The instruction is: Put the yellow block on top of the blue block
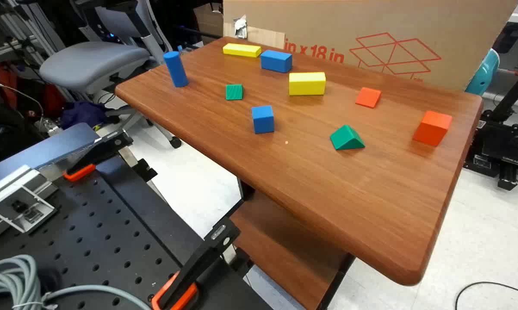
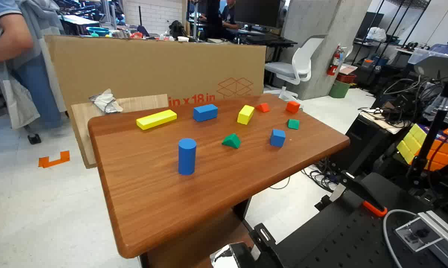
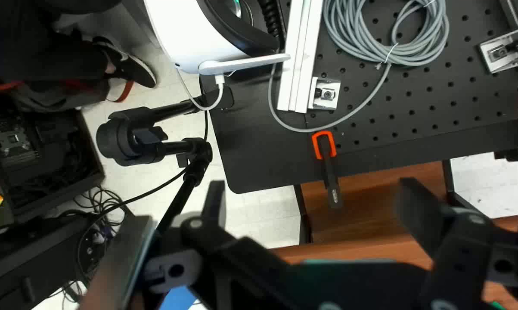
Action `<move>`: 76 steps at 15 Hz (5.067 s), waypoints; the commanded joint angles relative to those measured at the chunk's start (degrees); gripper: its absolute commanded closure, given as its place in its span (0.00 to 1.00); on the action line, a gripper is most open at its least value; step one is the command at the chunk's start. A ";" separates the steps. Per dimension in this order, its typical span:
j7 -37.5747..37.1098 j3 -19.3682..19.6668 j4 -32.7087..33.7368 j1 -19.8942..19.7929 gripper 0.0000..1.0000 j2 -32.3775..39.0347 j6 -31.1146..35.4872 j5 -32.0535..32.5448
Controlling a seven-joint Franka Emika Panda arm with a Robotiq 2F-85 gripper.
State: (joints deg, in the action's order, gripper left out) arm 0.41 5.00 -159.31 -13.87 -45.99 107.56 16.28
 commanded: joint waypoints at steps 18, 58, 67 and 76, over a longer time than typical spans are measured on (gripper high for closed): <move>-0.45 0.65 0.11 0.77 0.00 -0.03 -0.26 0.43; -66.44 -7.05 62.16 24.85 0.00 78.08 25.00 -21.19; -71.03 -4.00 74.62 29.13 0.00 90.06 24.50 -19.68; -71.80 -3.47 79.34 29.62 0.00 96.33 23.74 -19.39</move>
State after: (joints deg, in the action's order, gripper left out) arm -70.47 0.79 -82.20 14.76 48.50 132.22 -3.75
